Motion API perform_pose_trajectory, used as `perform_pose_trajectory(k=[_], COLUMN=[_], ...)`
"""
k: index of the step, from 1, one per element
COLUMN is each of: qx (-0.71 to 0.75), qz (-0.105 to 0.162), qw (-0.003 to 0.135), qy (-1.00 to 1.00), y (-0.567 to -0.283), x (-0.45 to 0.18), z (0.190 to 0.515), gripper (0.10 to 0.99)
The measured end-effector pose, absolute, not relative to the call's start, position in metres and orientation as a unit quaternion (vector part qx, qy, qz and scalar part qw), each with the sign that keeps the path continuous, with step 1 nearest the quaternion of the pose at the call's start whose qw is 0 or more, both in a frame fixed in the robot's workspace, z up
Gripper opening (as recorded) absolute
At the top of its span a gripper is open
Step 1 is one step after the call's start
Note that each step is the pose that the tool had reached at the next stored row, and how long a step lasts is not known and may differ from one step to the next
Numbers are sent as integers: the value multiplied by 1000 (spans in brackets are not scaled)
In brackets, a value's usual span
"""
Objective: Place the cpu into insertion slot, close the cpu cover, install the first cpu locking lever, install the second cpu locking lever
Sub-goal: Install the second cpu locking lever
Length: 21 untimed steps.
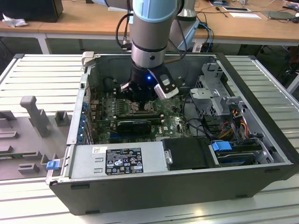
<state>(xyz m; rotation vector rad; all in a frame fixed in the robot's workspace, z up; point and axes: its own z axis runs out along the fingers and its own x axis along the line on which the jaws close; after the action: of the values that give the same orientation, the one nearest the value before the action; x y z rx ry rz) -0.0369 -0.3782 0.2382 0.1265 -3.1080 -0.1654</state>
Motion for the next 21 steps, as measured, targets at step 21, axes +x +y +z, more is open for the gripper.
perform_pose_trajectory(k=[21], qx=[57], qz=[-112], qw=[11], qy=[-992], y=[-399], x=[-63], z=[212], gripper=[106])
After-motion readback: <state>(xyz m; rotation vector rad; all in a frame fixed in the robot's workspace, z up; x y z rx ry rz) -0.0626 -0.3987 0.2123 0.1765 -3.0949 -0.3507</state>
